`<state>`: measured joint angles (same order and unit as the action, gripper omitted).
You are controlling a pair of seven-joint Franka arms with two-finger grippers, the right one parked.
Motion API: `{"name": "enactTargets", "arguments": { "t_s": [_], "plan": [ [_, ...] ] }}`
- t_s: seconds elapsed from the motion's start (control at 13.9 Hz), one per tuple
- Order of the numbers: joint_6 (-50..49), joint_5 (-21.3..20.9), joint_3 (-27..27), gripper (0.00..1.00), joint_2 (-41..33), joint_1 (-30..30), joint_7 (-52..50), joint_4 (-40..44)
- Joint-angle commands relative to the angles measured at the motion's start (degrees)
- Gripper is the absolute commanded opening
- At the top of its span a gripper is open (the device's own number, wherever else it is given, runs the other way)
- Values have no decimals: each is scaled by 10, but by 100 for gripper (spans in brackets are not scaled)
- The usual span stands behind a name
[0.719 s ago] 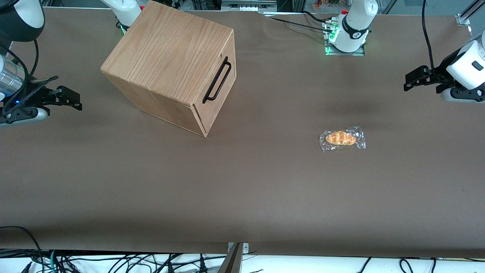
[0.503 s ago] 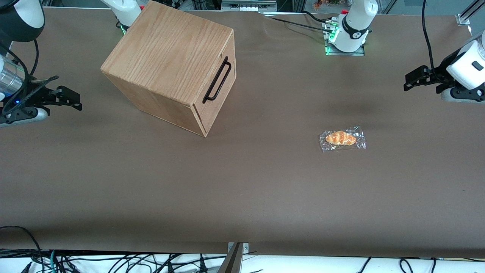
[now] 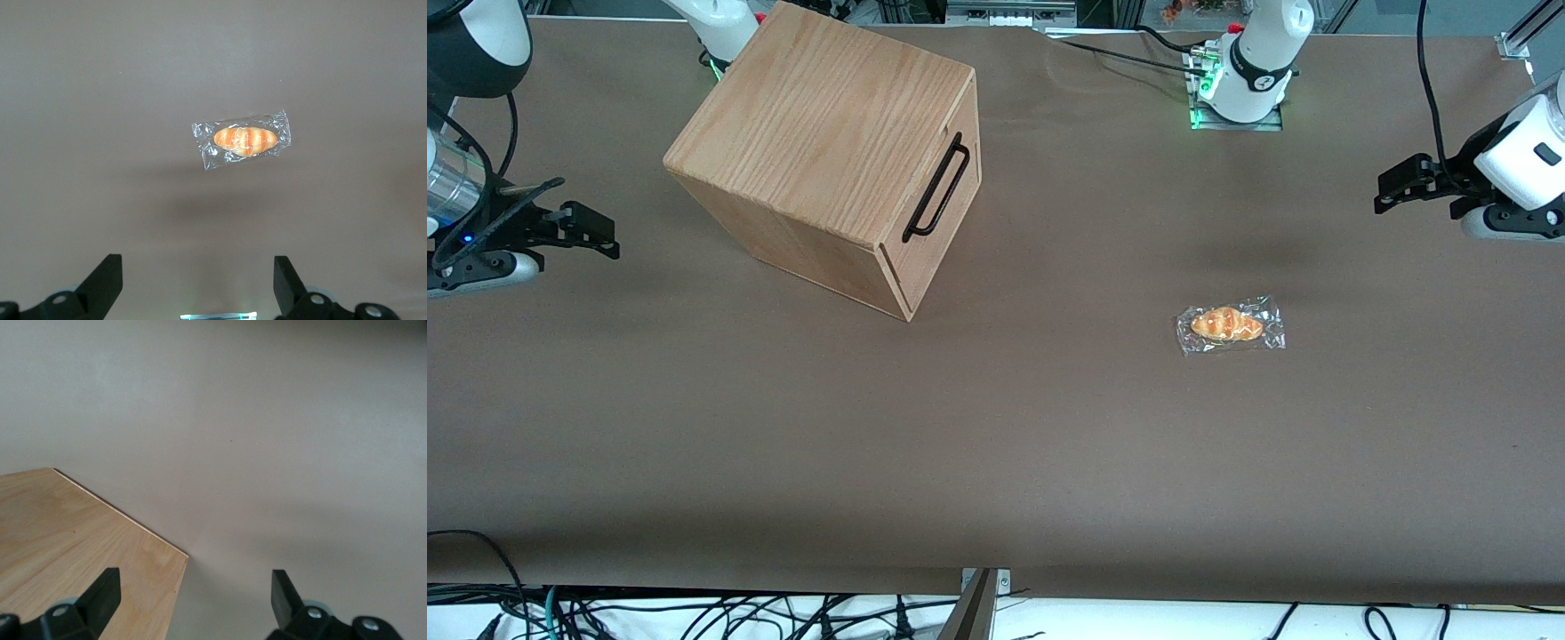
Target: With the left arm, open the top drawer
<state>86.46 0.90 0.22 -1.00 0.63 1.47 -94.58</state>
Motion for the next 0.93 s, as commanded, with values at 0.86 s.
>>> {"name": "enactTargets", "arguments": {
  "t_s": [0.86],
  "plan": [
    [0, 3, 0, 100, 4, 0, 8, 9]
  ]
}}
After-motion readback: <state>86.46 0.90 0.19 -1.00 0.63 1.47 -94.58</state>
